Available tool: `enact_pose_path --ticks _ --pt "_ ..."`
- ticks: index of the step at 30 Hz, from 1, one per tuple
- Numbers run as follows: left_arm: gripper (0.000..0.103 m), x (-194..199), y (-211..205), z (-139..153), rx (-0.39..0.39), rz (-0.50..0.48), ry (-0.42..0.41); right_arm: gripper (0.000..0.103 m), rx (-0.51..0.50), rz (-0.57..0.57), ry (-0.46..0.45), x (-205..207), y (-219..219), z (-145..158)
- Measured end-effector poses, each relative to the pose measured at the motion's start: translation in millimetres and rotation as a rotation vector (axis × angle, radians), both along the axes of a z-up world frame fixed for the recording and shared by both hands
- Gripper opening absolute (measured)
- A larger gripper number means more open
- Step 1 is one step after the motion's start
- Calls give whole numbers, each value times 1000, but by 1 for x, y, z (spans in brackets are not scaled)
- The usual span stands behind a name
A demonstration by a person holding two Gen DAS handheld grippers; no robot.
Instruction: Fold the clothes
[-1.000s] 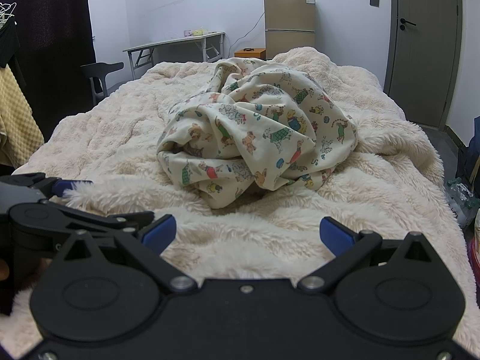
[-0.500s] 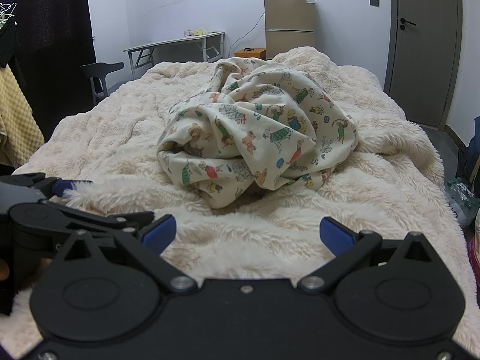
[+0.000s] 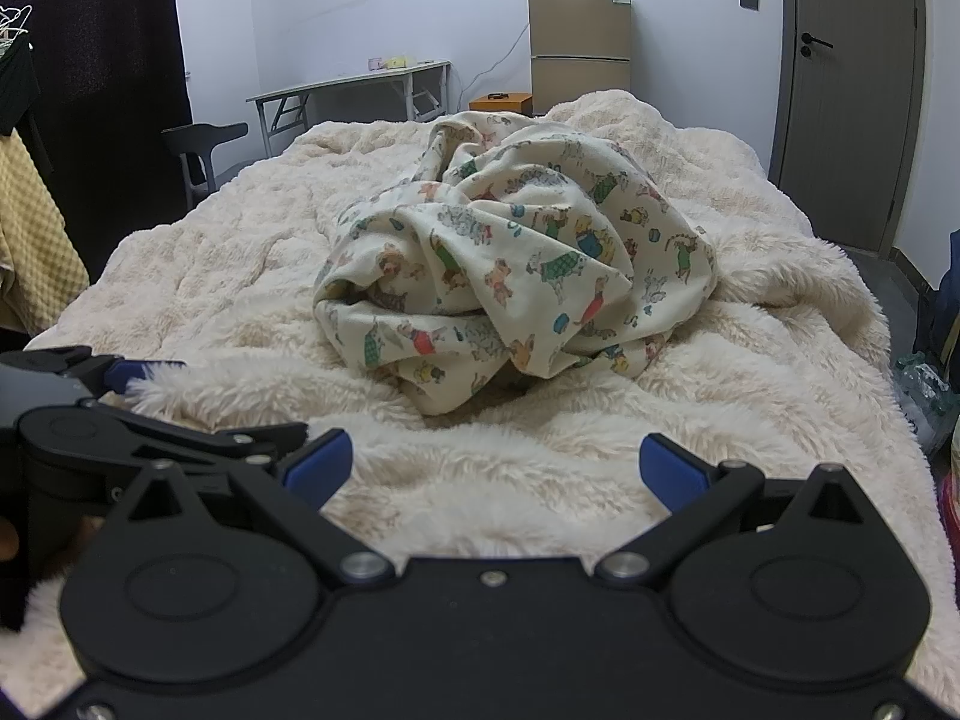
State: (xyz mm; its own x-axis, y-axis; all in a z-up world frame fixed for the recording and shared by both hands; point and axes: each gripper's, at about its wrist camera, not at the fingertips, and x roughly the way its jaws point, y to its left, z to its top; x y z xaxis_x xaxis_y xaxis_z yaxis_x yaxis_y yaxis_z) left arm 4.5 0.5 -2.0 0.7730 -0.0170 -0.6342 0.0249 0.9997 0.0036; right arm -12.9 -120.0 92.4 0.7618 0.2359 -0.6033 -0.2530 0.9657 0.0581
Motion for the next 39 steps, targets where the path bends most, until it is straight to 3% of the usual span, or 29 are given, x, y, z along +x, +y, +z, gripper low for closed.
enact_pose_path --ticks 25,29,32,35,37,39 --pt "103 0 0 2 -6 -7 4 103 6 4 7 2 -2 1" --pt "103 3 3 2 -29 -12 5 103 15 5 15 4 -5 1" --pt "103 10 13 9 -89 -28 3 103 40 3 16 8 -12 5" --pt "103 28 38 27 -204 -52 -63 103 65 -24 -37 14 -31 18" --pt "103 35 46 36 -198 -73 -159 103 56 -23 -88 18 -42 25" --pt "103 49 48 43 -141 -111 -225 103 67 -13 -137 22 -54 28"
